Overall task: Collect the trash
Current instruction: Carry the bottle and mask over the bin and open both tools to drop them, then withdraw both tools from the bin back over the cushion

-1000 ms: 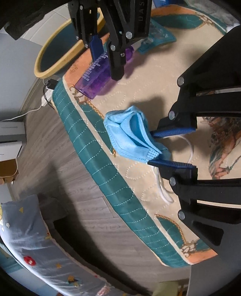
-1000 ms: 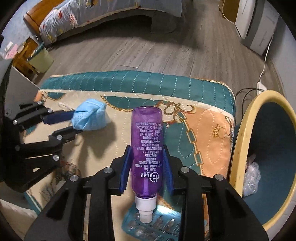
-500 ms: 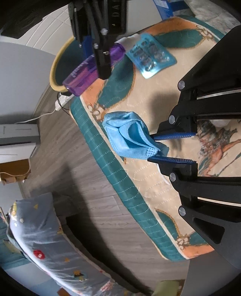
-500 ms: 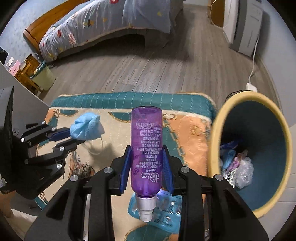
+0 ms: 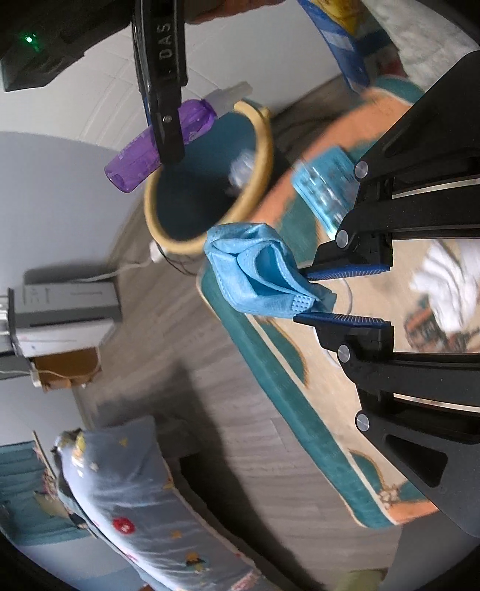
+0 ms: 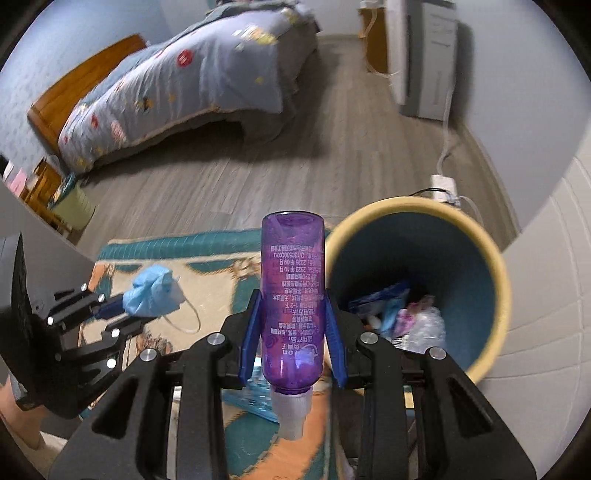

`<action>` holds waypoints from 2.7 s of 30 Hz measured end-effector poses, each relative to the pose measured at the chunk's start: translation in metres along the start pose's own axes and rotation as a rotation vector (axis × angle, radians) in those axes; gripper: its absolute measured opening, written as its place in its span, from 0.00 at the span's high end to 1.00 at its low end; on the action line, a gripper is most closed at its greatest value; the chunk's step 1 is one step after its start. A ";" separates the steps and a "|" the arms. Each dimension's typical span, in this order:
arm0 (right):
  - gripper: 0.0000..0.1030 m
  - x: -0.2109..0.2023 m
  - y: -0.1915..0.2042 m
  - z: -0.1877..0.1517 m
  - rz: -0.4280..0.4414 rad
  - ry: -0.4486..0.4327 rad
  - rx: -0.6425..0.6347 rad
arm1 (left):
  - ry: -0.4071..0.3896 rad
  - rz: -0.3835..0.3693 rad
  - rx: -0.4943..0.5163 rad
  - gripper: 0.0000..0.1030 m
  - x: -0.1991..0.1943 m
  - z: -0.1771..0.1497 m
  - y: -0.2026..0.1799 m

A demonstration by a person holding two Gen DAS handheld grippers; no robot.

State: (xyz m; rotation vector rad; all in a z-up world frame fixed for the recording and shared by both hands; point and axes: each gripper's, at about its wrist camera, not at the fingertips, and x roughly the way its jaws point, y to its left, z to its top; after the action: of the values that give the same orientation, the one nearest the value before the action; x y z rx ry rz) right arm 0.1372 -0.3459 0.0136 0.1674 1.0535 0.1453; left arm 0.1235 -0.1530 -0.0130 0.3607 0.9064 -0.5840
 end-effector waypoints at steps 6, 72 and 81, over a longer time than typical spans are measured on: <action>0.69 -0.024 -0.055 0.000 -0.096 -0.051 0.082 | -0.065 -0.079 0.012 0.82 -0.008 0.027 -0.037; 0.06 -0.055 0.001 -0.037 -0.103 -0.124 -0.055 | -0.069 0.223 -0.275 0.06 -0.102 -0.054 0.002; 0.06 -0.054 0.043 -0.070 -0.096 -0.067 -0.046 | -0.001 0.265 -0.346 0.06 -0.122 -0.122 0.012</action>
State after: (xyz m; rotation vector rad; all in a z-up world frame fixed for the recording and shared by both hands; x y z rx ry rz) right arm 0.0486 -0.3093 0.0344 0.0791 0.9886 0.0769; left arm -0.0043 -0.0404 0.0176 0.1622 0.9217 -0.1782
